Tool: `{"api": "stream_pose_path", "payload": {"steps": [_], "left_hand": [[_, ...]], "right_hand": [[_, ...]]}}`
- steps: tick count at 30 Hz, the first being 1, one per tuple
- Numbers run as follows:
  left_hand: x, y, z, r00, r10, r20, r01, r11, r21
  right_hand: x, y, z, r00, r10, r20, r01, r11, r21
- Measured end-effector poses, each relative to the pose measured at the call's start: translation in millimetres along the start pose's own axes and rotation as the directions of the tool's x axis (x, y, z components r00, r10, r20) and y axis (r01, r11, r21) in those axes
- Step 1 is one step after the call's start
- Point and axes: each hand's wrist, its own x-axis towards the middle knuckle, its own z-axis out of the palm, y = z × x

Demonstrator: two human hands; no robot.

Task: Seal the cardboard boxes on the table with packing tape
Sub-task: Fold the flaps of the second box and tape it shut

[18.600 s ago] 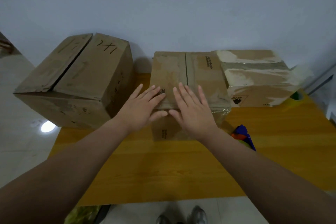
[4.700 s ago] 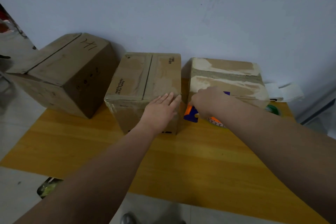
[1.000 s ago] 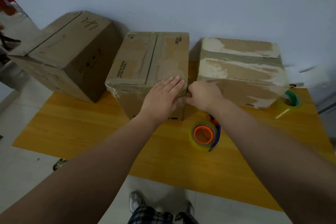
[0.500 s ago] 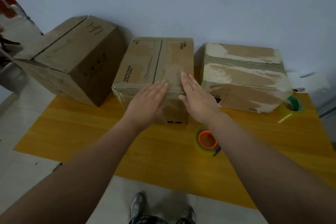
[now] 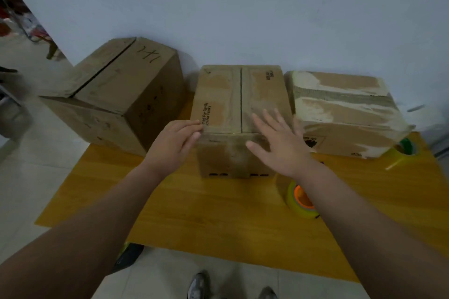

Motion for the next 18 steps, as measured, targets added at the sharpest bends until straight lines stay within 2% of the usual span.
{"api": "stream_pose_path", "payload": {"steps": [3,6,9,14,18], "left_hand": [[18,-8,-1,0.999,-0.038,0.002,0.038,0.995,-0.088],[34,-15,2,0.982,0.071,0.175,-0.048,0.99,-0.129],[41,-26,7,0.937,0.178,0.301,-0.168,0.984,-0.058],[41,-45,11,0.89,0.309,0.336,-0.374,0.916,0.148],[37,-46,15,0.899,0.329,0.289,-0.383,0.91,0.157]], "right_hand": [[23,-52,0,0.997,-0.052,-0.065,0.053,0.999,0.001],[48,-85,14,0.996,-0.065,-0.056,0.062,0.997,-0.047],[60,-94,32,0.999,-0.014,-0.046,0.01,0.996,-0.093],[57,-93,47,0.994,0.013,-0.104,-0.039,0.966,-0.256],[53,-93,51,0.987,-0.054,-0.154,-0.013,0.914,-0.405]]}}
